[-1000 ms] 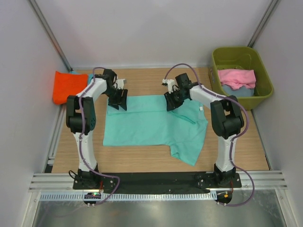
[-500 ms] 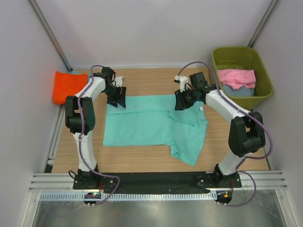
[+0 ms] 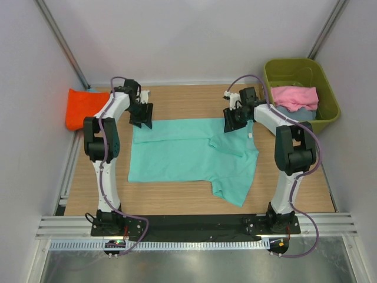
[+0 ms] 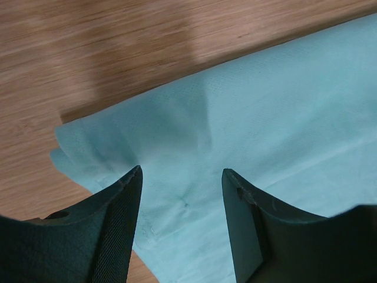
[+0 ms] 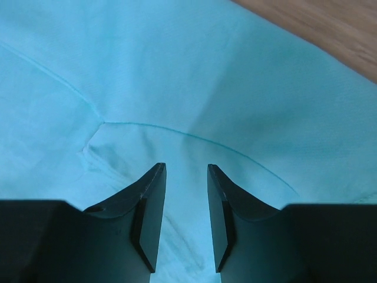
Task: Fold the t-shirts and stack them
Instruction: Fold the tshirt
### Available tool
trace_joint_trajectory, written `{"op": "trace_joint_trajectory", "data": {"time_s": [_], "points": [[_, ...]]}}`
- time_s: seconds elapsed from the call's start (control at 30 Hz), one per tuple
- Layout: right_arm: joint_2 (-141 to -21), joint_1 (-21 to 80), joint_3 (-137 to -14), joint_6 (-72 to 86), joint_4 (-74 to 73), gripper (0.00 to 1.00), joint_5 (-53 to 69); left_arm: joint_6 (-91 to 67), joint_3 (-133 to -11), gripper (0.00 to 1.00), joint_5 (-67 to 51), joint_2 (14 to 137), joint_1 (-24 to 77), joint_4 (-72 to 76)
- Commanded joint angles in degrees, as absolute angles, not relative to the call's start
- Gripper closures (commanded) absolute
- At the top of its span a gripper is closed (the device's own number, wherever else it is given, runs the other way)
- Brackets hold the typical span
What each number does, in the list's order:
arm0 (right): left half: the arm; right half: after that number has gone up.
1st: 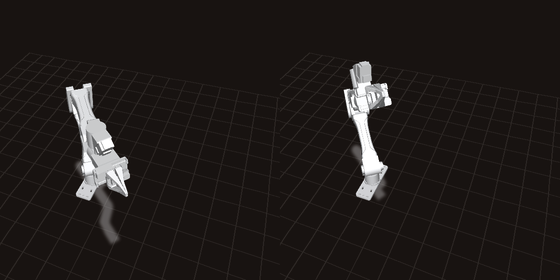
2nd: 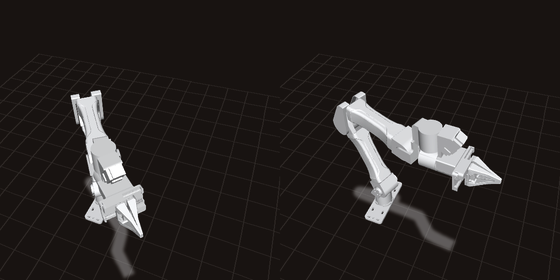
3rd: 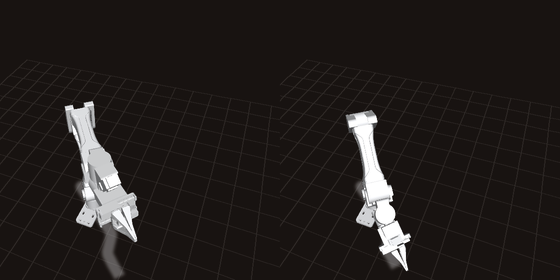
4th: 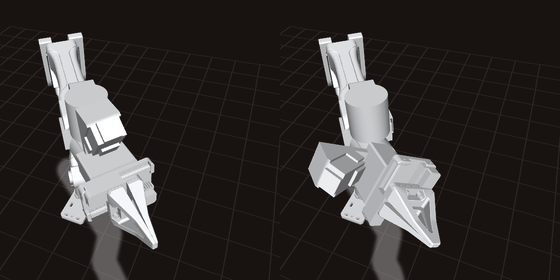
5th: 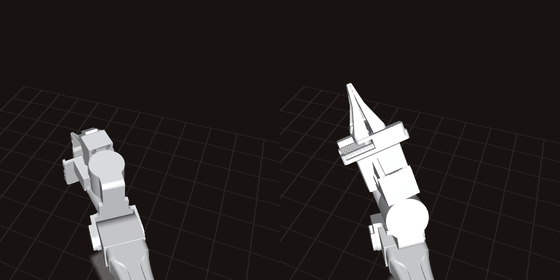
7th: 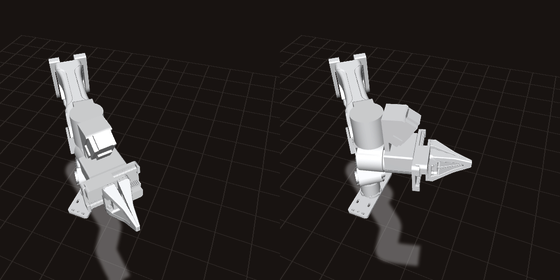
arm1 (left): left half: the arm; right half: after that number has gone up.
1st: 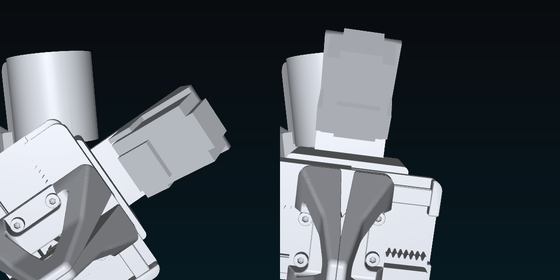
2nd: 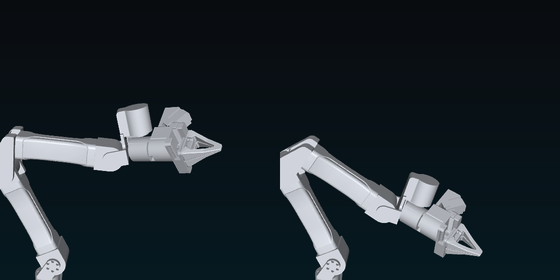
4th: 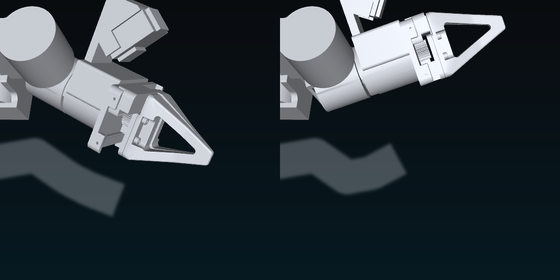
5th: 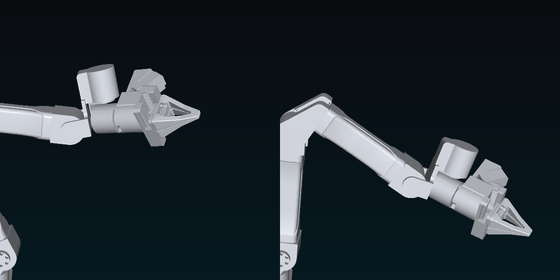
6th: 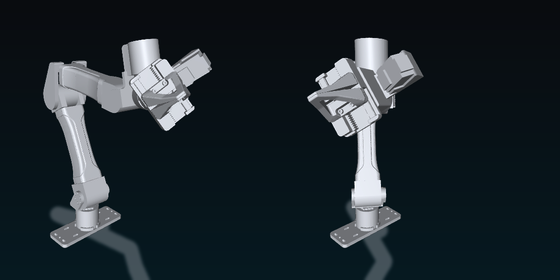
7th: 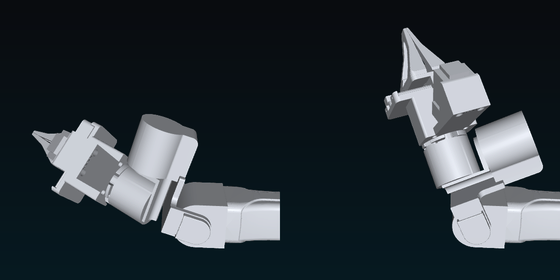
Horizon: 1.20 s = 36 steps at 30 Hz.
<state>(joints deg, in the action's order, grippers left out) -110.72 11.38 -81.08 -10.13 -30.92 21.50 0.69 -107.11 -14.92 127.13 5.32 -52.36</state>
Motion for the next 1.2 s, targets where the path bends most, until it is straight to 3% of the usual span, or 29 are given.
{"op": "trace_joint_trajectory", "data": {"time_s": [0.0, 0.47, 0.87, 1.17], "points": [[-111.7, 10.8, -85.0, -9.1, -28.2, 0.58, 18.5, 1.6, -109.2, 0.43, -13.8, 128.6, 5.2, -53.3], [-123.6, 10.6, -93.1, -8.7, -27.5, 0.54, 10.8, 1.5, -118.9, 0.43, -11.2, 137.7, 5.2, -53.9], [-134.9, 9.8, -109.0, -10.7, -26.1, 0.54, 7.9, 2.0, -133.7, 0.4, -9.1, 147.8, 5.2, -53.6], [-137.2, 9.9, -117.1, -11.9, -25.4, 0.54, 5.7, 1.6, -141.2, 0.4, -7.4, 147.4, 5.2, -50.7]]}}
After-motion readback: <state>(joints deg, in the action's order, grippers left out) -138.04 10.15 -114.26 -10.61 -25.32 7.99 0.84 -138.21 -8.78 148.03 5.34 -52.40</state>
